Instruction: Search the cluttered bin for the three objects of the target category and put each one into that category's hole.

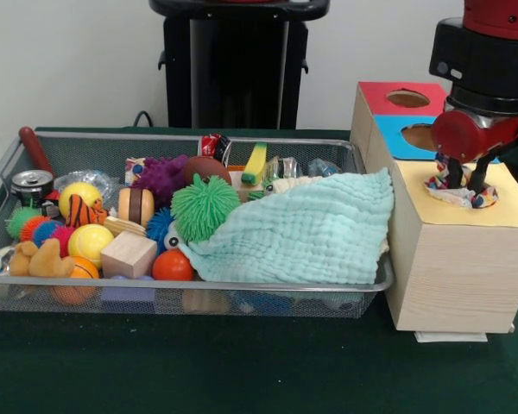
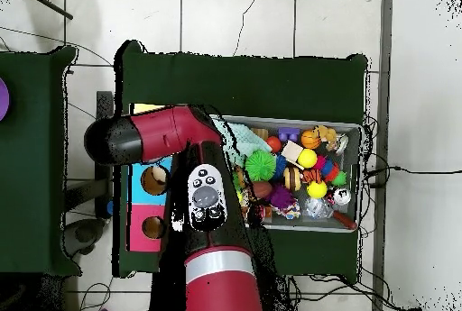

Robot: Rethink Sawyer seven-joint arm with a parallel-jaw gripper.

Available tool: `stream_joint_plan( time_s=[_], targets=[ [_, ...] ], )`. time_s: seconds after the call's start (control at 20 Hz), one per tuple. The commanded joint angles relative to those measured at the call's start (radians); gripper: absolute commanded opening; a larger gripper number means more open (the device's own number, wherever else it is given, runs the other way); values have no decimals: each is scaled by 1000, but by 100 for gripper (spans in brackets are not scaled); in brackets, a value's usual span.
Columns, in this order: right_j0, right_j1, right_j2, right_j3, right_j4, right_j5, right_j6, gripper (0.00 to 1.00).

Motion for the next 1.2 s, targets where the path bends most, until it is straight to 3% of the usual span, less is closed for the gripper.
stream_joint_plan(
  time_s=[0.05,0.65,1.2],
  targets=[
    [8,-57,-45,1,-17,111,145,100],
    [22,-37,-57,-44,0,114,160,100],
    [-31,-127,-3,25,46,151,85,100]
  ],
)
